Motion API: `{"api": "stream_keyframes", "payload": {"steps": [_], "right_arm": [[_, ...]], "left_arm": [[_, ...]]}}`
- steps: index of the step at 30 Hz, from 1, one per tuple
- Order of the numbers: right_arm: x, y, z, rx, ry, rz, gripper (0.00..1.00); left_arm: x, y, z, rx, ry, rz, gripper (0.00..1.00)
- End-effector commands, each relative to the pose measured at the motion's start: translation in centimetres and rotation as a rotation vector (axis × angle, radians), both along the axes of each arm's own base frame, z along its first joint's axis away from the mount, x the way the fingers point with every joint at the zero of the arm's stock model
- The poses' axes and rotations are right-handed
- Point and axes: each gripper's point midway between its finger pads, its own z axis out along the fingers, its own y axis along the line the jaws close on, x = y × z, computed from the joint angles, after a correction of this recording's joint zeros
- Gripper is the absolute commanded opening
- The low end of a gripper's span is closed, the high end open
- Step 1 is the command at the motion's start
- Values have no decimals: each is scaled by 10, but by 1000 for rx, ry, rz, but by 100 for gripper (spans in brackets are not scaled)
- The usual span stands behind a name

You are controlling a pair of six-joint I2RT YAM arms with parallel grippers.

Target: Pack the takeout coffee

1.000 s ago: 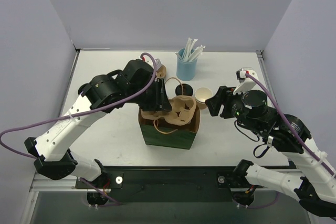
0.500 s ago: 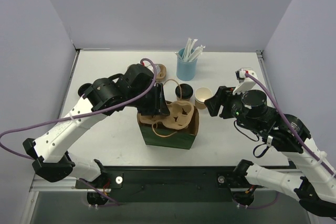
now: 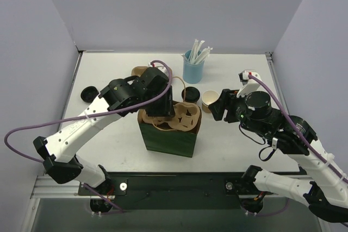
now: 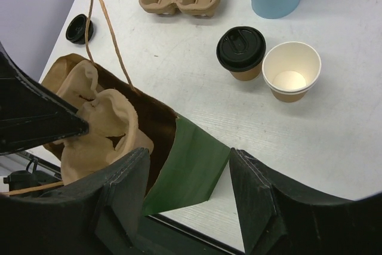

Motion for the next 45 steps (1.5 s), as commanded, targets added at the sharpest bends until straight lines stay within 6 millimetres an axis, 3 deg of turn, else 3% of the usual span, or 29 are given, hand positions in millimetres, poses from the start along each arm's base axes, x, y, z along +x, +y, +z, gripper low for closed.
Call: {"api": "stream_keyframes", "payload": {"steps": [1, 23, 28, 37, 41, 45], "right_arm": [[-2, 1, 1, 8, 9, 11, 56], [-8, -3, -14, -23, 27, 33, 57], [-9, -3, -13, -22, 23, 38, 57], [-14, 3, -21, -23, 55, 73, 57], [-15, 8, -25, -17, 77, 90, 57], [-15, 9, -27, -20, 82, 89, 57]], "left_arm": [[6, -4, 6, 15, -47, 6, 40], [1, -10, -29, 201, -63, 10, 40], [7, -12, -25, 202, -84, 35, 40], [23, 1, 0, 199, -164, 141, 40], [23, 2, -4, 197, -167, 148, 39], [22, 7, -22, 255, -148, 148, 39]]}}
